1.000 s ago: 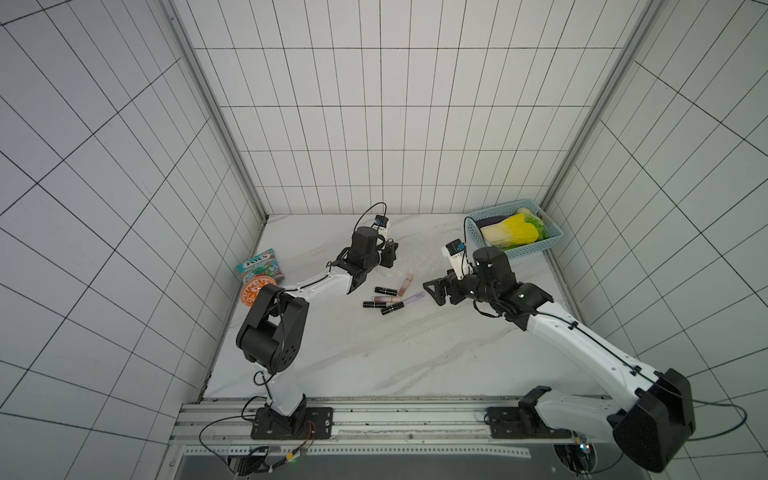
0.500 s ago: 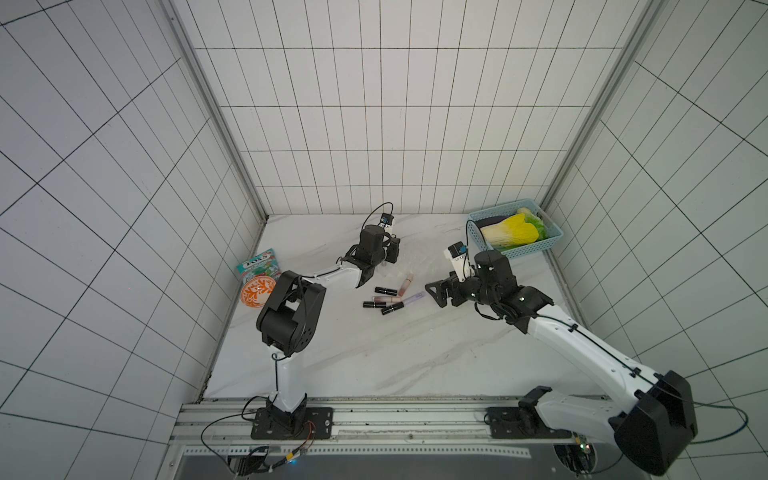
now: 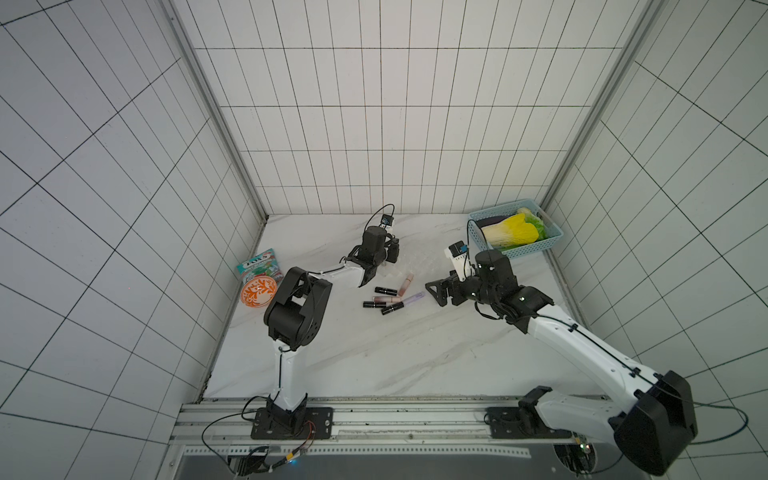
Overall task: Arrange the lipsticks in the organizer
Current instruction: Place the lipstick in the storage box.
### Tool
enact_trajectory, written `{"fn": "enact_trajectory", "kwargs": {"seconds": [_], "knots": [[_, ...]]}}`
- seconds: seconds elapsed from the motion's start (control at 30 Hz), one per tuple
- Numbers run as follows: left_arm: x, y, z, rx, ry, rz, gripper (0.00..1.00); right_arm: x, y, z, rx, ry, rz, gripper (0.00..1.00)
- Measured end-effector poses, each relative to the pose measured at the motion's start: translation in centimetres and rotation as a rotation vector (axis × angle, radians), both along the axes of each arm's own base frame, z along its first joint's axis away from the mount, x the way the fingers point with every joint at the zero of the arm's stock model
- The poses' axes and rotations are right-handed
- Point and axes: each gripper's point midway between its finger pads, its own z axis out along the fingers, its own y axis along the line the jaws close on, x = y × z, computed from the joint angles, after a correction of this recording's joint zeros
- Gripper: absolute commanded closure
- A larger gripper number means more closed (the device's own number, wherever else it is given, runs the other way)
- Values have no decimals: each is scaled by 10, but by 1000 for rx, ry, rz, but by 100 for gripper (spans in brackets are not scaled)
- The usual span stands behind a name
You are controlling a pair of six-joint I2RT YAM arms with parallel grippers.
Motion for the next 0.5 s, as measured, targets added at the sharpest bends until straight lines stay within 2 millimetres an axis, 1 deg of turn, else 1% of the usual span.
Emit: {"fn": "enact_trajectory", "kwargs": {"seconds": [0.03,0.1,0.17,0.5], "knots": [[0,0,0,0,0,0,86,0,0,0,1,0,1,0],[0,0,0,0,-1,2,81,0,0,0,1,0,1,0],[0,0,-1,1,0,3,78,0,0,-1,1,0,1,0],[4,-3,-1,-16,-19,-2,79,-1,0,-3,1,4,4,1]]}}
